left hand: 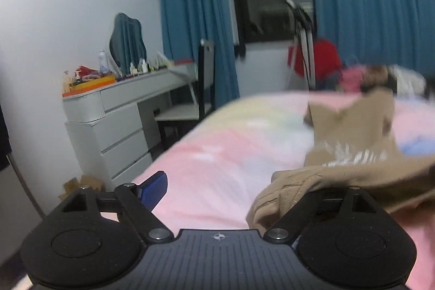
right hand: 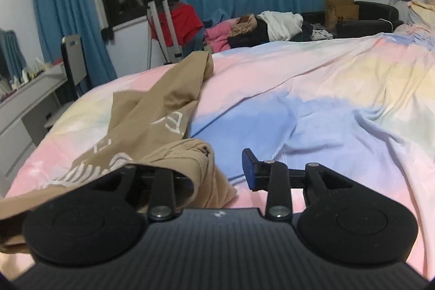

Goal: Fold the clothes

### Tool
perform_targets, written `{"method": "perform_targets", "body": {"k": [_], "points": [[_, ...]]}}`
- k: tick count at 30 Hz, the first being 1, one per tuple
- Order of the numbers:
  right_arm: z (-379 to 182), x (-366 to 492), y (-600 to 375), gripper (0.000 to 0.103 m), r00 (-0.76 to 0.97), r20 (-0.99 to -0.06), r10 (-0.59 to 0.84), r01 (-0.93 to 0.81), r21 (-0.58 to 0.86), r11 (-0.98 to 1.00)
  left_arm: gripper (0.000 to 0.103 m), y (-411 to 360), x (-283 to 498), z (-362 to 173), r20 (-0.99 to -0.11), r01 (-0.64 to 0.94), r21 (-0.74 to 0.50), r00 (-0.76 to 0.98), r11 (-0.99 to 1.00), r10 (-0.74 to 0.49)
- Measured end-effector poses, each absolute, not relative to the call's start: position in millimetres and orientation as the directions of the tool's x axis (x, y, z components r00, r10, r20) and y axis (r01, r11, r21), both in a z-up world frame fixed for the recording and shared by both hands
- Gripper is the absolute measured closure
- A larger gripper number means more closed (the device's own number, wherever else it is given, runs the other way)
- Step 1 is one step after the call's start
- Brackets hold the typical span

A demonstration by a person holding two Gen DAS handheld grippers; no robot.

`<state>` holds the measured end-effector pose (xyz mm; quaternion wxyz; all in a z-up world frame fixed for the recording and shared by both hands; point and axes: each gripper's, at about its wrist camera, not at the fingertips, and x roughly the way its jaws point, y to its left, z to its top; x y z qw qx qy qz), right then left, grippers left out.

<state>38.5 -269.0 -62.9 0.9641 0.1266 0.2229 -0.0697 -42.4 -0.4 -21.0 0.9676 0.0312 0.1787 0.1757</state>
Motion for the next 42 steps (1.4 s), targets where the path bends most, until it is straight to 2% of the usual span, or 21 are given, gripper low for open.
{"method": "perform_targets", "body": {"k": [4,7,10,13,16,19,24,28,32,37,42], "points": [[-25,20,-264,0.066,0.956,-0.27,-0.115,0.174,0.203,0.964,0.016,0,-62,13,-0.19,-0.332,0.05,0.923,0.942,0.335],[19,4,-265,0.066,0.984,-0.127,-0.126,0.152,0.225,0.962,0.016,0,-73,55,-0.064,-0.327,-0.012,0.943,0.945,0.325],[72,-11,-263,0.066,0.989,0.005,-0.147,0.143,0.2,0.969,0.016,1,-78,100,0.021,-0.297,-0.092,0.954,0.951,0.3],[128,-23,-268,0.065,0.988,0.083,-0.132,0.113,0.2,0.973,0.016,3,-83,154,0.083,-0.261,-0.158,0.957,0.952,0.276],[185,-41,-276,0.064,0.981,0.149,-0.128,0.096,0.202,0.975,0.016,2,-92,217,0.146,-0.217,-0.164,0.959,0.962,0.242],[239,-65,-285,0.055,0.967,0.221,-0.124,0.08,0.197,0.977,0.016,3,-106,278,0.194,-0.169,-0.171,0.96,0.971,0.201],[316,-111,-299,0.049,0.94,0.33,-0.083,0.023,0.183,0.983,0.014,5,-142,373,0.298,-0.13,-0.161,0.939,0.978,0.173],[357,-124,-306,0.049,0.942,0.332,-0.047,-0.013,0.177,0.984,0.013,4,-150,426,0.277,-0.099,-0.145,0.951,0.984,0.136],[369,-110,-312,0.048,0.96,0.281,-0.014,-0.034,0.165,0.986,0.012,2,-128,437,0.21,-0.1,-0.108,0.97,0.989,0.121],[328,-55,-311,0.048,0.986,0.169,-0.01,-0.018,0.164,0.986,0.011,2,-58,394,0.073,-0.1,-0.085,0.992,0.991,0.106],[263,31,-306,0.048,0.998,0.054,-0.022,0.013,0.159,0.987,0.01,13,36,317,0.006,-0.114,-0.064,0.993,0.991,0.115]]}}
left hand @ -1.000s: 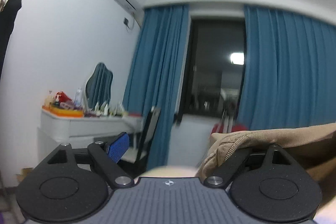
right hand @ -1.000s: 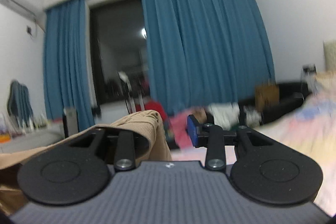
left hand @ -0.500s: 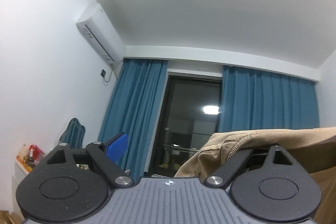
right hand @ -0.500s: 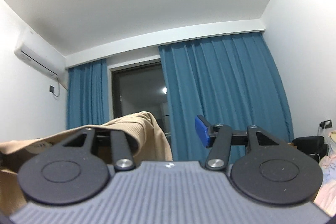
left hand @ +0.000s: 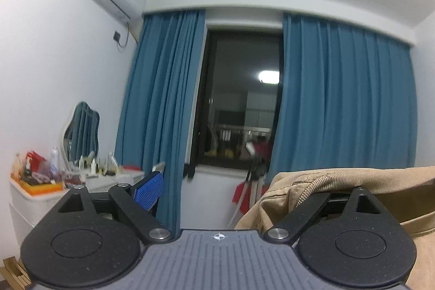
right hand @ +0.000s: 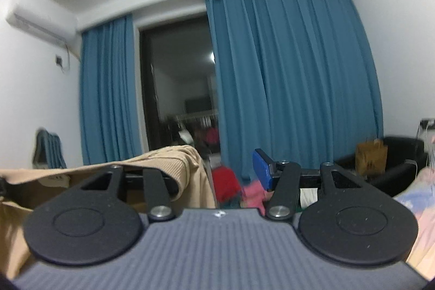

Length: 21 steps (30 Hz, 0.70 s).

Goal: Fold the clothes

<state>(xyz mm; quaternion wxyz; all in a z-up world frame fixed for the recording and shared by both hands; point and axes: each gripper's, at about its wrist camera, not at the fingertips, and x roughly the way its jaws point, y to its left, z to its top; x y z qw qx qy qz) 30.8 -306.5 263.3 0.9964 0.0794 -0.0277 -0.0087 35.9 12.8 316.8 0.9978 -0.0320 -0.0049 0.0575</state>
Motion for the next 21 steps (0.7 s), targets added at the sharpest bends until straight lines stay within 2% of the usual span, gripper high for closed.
{"method": "perform_targets", "body": {"k": [5,11,17,21], "points": [[176,141,-306,0.048,0.996,-0.072,-0.049,0.06,0.168,0.984,0.009,19,163,216,-0.117,-0.141,-0.027,0.984,0.99,0.137],[38,279,-307,0.049,0.964,-0.255,-0.071,0.111,0.147,0.983,0.009,16,313,62,-0.327,-0.132,0.084,0.933,0.988,0.152],[-74,371,-309,0.05,0.888,-0.45,-0.089,0.152,0.105,0.983,0.009,7,401,-70,-0.514,-0.073,0.171,0.844,0.983,0.152],[-115,386,-316,0.05,0.849,-0.525,-0.055,0.151,0.142,0.978,0.008,-2,424,-123,-0.577,-0.014,0.253,0.801,0.967,0.162]]}}
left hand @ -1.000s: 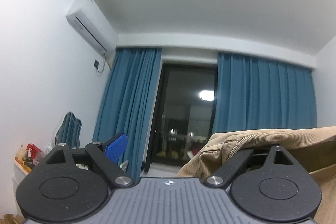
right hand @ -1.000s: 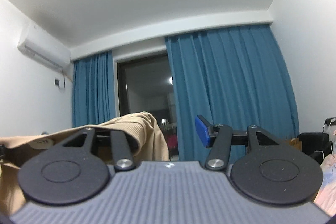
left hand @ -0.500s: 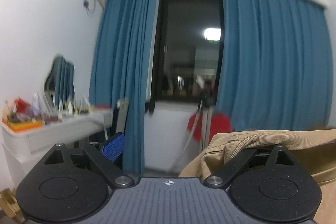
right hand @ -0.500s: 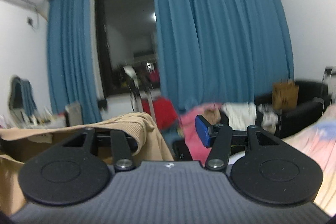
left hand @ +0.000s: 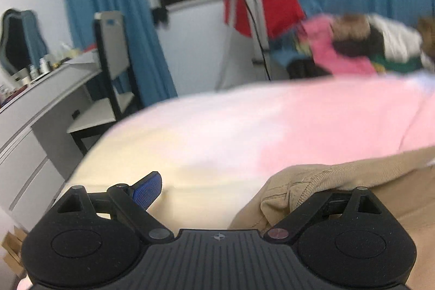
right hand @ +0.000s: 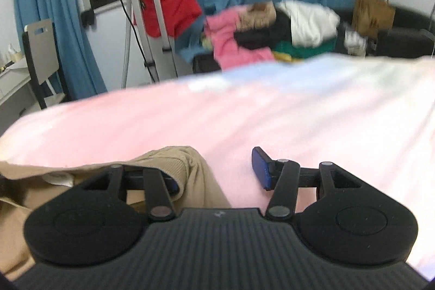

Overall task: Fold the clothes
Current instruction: 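Lower the shirt onto the bed with both grippers and open them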

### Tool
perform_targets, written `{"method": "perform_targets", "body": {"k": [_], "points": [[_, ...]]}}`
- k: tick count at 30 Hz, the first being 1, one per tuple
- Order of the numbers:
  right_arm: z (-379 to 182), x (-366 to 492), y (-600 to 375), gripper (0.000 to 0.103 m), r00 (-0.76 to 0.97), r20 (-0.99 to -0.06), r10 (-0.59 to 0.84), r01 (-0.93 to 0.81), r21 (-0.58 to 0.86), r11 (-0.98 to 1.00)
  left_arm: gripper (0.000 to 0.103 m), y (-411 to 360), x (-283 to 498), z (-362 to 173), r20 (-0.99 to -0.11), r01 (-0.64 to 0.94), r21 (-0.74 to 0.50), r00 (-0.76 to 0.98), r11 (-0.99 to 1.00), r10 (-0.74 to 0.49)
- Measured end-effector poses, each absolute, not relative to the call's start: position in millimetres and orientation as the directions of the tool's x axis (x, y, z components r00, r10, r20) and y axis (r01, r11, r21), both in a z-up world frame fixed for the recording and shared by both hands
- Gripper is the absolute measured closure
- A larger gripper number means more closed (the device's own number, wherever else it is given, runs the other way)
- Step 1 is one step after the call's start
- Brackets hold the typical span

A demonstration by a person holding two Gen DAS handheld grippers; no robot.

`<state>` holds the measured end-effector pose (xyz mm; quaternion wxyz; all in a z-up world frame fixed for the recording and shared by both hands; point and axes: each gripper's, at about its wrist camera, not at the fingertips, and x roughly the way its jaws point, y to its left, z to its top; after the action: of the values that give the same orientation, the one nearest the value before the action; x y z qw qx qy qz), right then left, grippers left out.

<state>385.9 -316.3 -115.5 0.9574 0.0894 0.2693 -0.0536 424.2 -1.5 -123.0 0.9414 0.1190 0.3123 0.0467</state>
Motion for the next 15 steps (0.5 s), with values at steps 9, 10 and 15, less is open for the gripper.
{"method": "perform_targets", "body": {"k": [9,10,15], "points": [[-106,391,-305,0.026,0.805,-0.592,-0.031,0.045,0.009,0.999,0.002,-20,414,-117,-0.578,0.021,0.418,0.778,0.908,0.248],[-102,388,-303,0.026,0.802,-0.596,-0.029,0.036,-0.001,0.999,0.002,-26,408,-110,-0.572,0.039,0.462,0.776,0.886,0.265],[-82,369,-288,0.026,0.796,-0.605,-0.009,-0.015,-0.034,0.999,0.0,-55,396,-95,-0.559,0.109,0.626,0.753,0.772,0.348]]}}
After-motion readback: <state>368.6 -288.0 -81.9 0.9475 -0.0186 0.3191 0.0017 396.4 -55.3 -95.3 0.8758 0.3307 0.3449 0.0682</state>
